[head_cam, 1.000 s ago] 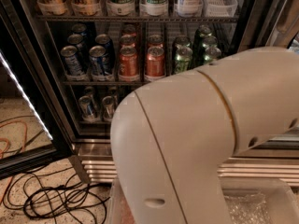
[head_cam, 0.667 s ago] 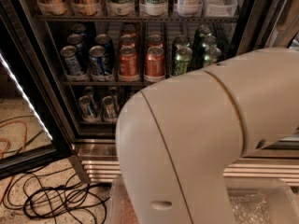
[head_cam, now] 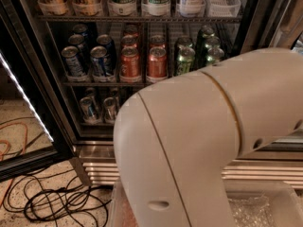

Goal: Pick water bottle from bottom shelf of fridge

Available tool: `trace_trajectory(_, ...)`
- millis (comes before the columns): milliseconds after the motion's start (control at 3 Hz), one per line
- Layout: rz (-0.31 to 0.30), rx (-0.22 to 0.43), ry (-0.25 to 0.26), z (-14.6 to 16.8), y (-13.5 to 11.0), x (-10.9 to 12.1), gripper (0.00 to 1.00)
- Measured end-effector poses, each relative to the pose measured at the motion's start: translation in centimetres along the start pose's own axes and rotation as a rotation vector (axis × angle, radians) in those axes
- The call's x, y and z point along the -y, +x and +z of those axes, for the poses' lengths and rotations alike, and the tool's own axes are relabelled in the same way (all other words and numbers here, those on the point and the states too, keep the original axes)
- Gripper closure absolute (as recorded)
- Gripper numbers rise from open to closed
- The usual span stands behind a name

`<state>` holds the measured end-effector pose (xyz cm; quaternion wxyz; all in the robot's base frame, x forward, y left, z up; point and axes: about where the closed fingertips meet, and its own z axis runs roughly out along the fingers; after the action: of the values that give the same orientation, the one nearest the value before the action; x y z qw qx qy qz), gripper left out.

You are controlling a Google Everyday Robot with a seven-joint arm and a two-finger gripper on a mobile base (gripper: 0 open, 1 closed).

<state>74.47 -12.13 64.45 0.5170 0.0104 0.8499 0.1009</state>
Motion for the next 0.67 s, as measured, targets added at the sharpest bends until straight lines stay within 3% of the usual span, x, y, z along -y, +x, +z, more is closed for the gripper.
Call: trace_trajectory(667,-0.013,0.009,0.022,-0.55,0.16,0.45,1.00)
